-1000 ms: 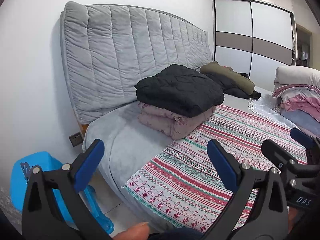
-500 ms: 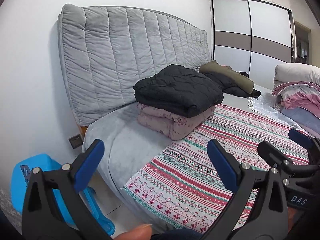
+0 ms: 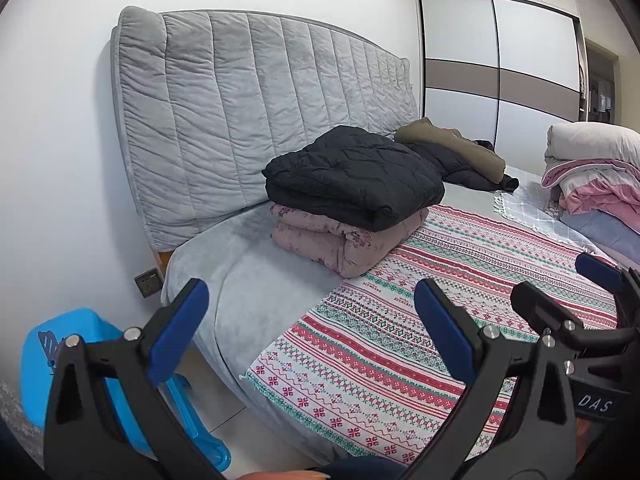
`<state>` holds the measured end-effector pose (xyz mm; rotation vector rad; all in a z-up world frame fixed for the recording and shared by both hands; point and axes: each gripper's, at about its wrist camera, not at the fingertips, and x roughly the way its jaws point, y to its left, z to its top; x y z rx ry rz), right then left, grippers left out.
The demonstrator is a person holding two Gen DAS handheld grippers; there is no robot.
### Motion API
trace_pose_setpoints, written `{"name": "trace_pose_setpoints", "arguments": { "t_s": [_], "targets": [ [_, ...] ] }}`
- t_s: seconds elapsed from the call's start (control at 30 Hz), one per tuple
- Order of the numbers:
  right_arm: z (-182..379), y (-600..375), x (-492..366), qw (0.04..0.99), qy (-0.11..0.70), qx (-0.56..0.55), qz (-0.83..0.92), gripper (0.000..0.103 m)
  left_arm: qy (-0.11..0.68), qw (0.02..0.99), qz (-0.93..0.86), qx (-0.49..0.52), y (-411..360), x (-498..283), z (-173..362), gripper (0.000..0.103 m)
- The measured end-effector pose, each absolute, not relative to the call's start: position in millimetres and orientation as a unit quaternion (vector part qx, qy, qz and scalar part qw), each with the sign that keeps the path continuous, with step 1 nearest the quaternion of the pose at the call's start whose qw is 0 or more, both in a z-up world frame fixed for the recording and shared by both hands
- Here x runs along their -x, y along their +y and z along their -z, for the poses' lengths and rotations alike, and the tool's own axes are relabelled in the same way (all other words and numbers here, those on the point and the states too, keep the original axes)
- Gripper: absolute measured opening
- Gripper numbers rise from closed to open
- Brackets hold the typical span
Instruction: Fold large clothes
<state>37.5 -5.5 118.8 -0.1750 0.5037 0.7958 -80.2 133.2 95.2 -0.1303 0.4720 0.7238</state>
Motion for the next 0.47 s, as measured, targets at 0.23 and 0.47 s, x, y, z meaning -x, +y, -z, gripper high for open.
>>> {"name": "trace_pose_setpoints", "arguments": {
  "t_s": [0.23,0.47],
  "targets": [
    [-118.0,-6.5,-37.2,0.888,0.243,0.083,-0.383,0.103,0.227,0.906,-0.354,0.058,131.0,79.1,-95.9,0.102],
    [-117.8,-7.1,-37.9,0.887,0.244,0.083,-0.382,0.103,0.227,0.904,-0.359,0.054,126.2,79.1,-96.7,0.102]
  ]
}}
